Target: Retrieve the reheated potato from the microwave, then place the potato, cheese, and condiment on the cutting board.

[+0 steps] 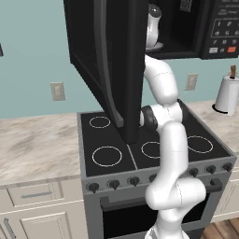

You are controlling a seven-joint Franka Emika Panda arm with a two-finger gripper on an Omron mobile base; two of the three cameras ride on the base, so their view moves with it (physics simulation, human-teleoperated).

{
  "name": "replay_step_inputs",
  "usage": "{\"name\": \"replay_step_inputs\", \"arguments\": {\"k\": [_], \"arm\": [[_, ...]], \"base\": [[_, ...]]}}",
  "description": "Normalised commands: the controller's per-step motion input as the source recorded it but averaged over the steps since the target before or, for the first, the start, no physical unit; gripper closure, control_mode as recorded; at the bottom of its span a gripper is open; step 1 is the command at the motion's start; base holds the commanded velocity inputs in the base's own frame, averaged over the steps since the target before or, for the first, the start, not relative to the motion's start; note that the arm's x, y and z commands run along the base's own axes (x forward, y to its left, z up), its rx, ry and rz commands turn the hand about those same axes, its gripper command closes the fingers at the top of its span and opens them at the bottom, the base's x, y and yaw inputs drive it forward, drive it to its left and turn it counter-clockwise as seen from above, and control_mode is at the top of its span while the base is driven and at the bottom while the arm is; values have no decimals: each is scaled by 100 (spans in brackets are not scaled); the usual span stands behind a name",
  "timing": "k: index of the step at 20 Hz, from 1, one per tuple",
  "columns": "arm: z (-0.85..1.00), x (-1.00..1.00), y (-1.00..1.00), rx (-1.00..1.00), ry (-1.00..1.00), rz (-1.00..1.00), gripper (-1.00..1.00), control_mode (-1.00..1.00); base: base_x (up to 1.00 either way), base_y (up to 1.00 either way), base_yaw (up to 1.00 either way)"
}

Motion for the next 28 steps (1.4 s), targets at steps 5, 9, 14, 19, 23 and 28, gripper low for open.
{"name": "replay_step_inputs", "arguments": {"k": [5,9,14,19,23,28], "arm": [[-9,18,3,-3,7,0,-100,-100],[-3,22,5,-1,6,0,-100,-100],[0,24,8,0,5,0,100,-100],[4,14,3,0,8,0,100,-100],[16,-3,0,0,8,0,100,-100],[24,-20,0,1,7,0,100,-100]], "base": [[0,0,0],[0,0,0],[0,0,0],[0,0,0],[0,0,0],[0,0,0]]}}
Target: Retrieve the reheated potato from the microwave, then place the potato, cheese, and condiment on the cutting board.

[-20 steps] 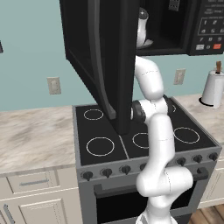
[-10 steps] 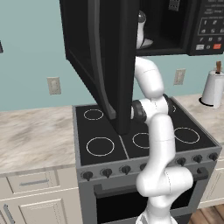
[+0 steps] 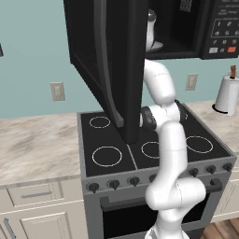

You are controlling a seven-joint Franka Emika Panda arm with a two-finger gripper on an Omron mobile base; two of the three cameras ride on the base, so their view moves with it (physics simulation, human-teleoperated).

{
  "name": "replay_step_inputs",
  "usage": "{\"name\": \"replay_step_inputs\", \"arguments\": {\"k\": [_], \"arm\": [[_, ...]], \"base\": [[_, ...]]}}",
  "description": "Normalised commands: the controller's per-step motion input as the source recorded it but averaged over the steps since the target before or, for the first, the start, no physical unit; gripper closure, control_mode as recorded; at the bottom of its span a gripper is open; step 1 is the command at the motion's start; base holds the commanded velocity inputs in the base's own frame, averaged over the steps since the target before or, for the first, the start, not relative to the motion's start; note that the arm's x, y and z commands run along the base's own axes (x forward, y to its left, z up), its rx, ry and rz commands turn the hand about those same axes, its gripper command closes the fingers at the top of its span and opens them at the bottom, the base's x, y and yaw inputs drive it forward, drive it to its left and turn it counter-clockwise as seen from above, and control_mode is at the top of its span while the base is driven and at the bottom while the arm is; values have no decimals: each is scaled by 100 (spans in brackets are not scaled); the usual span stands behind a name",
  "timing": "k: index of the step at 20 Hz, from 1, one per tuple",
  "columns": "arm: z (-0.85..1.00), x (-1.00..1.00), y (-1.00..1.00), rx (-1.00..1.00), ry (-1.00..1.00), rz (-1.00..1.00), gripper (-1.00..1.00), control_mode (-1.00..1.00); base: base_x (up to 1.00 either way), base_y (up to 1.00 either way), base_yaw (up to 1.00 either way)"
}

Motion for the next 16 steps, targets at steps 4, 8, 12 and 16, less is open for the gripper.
{"name": "replay_step_inputs", "arguments": {"k": [4,8,12,16], "arm": [[28,-27,0,3,3,0,100,-100],[14,-41,-2,4,1,0,100,-100],[-6,-52,0,0,0,0,100,-100],[-15,-50,0,2,0,0,100,-100]], "base": [[0,0,0],[0,0,0],[0,0,0],[0,0,0]]}}
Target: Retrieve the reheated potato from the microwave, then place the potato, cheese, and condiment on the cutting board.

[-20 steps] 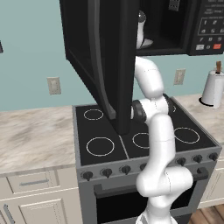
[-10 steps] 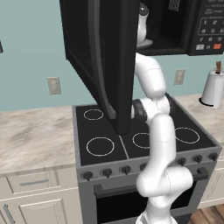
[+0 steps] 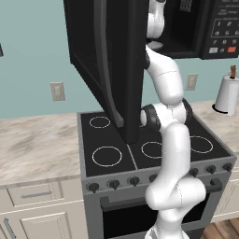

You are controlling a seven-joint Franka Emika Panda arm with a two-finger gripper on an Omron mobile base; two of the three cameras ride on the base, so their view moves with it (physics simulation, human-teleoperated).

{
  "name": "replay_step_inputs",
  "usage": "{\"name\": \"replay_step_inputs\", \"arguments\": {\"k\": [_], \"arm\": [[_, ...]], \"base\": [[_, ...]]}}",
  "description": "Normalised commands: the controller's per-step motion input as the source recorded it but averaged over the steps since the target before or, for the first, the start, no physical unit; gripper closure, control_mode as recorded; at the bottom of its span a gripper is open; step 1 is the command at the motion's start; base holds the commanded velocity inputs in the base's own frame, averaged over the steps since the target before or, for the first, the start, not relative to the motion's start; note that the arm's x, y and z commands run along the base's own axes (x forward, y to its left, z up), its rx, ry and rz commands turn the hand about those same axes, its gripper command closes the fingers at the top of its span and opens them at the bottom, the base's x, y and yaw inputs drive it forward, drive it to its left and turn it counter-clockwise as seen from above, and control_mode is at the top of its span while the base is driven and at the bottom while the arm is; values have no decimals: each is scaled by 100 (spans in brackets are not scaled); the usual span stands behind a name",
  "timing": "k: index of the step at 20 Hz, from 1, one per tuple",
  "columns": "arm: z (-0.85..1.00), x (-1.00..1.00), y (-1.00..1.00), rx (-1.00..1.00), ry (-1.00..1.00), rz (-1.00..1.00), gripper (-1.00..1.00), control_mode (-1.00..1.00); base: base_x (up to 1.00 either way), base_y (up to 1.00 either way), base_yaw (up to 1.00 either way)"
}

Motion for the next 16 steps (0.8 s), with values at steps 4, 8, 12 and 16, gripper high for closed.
{"name": "replay_step_inputs", "arguments": {"k": [4,8,12,16], "arm": [[-23,-58,-6,1,-3,0,100,-100],[-33,-63,-8,0,-8,0,100,-100],[-29,-58,-9,0,-11,0,100,-100],[-14,-54,-6,2,-4,0,100,-100]], "base": [[0,0,0],[0,0,0],[0,0,0],[0,0,0]]}}
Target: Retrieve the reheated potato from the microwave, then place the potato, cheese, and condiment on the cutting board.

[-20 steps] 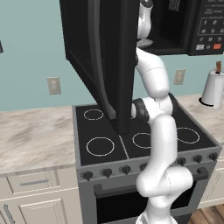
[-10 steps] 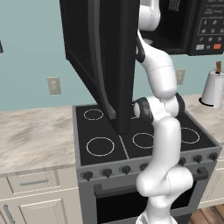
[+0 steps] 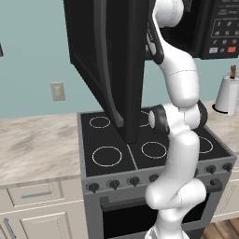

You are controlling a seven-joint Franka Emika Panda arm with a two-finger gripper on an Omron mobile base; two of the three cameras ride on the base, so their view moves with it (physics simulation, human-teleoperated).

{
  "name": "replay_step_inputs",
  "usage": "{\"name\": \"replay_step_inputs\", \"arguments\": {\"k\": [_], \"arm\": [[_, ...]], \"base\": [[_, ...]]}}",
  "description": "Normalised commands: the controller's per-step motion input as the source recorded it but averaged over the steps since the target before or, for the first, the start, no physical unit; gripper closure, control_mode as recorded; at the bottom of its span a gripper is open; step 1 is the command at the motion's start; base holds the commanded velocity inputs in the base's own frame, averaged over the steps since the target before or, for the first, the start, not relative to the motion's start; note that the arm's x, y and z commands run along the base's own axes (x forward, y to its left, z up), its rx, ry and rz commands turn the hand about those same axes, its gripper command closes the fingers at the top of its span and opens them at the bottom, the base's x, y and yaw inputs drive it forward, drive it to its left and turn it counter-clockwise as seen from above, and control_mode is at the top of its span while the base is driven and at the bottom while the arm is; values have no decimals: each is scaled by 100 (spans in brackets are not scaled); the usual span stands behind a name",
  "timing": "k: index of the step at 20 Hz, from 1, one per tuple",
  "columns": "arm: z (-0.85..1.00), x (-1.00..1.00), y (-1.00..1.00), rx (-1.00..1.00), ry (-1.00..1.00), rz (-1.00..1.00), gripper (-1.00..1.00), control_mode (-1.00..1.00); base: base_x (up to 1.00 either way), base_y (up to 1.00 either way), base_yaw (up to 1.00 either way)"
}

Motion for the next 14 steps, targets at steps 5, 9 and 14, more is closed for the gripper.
{"name": "replay_step_inputs", "arguments": {"k": [5,9,14], "arm": [[-33,-69,-7,0,-13,0,100,-100],[-38,-71,-4,0,-16,0,100,-100],[-31,-68,-6,0,-15,0,100,-100]], "base": [[0,0,0],[0,0,0],[0,0,0]]}}
